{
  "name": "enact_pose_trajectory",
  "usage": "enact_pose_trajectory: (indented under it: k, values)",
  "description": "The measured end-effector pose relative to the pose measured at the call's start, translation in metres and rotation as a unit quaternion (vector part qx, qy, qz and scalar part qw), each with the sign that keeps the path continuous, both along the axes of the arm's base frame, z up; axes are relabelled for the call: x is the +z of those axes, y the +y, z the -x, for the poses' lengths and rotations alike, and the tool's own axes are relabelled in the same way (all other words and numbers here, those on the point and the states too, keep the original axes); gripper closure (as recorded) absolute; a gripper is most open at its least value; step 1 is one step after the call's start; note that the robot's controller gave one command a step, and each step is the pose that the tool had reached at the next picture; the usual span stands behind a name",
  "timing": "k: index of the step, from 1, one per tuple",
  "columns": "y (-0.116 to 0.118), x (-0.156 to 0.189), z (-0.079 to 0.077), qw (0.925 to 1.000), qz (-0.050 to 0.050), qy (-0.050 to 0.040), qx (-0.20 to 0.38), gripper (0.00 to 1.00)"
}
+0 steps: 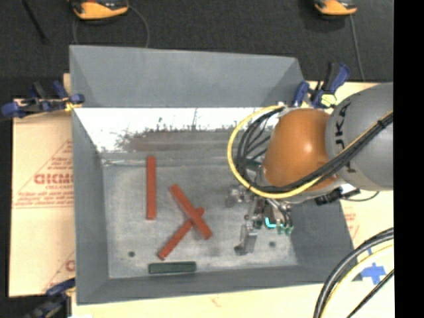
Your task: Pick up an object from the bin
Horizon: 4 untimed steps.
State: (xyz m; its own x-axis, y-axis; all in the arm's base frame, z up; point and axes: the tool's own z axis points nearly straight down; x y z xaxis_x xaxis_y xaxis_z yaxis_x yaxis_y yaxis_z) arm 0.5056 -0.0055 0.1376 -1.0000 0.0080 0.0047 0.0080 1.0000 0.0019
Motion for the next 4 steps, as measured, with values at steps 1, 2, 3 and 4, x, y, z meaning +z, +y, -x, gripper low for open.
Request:
enact_pose_trajectory:
  k: [1, 2, 3, 4]
  values:
    - [0.051, -0.071, -0.031, 0.9997, 0.000, -0.0019, -0.025, 0.00]
    - [0.076, -0.037, -0.019, 0.9943, -0.001, -0.0046, -0.106, 0.00]
    - [0.112, -0.032, -0.023, 0.9996, 0.001, -0.0049, -0.027, 0.00]
    - [0.109, -0.063, -0.021, 0.9974, 0.001, -0.0123, 0.071, 0.00]
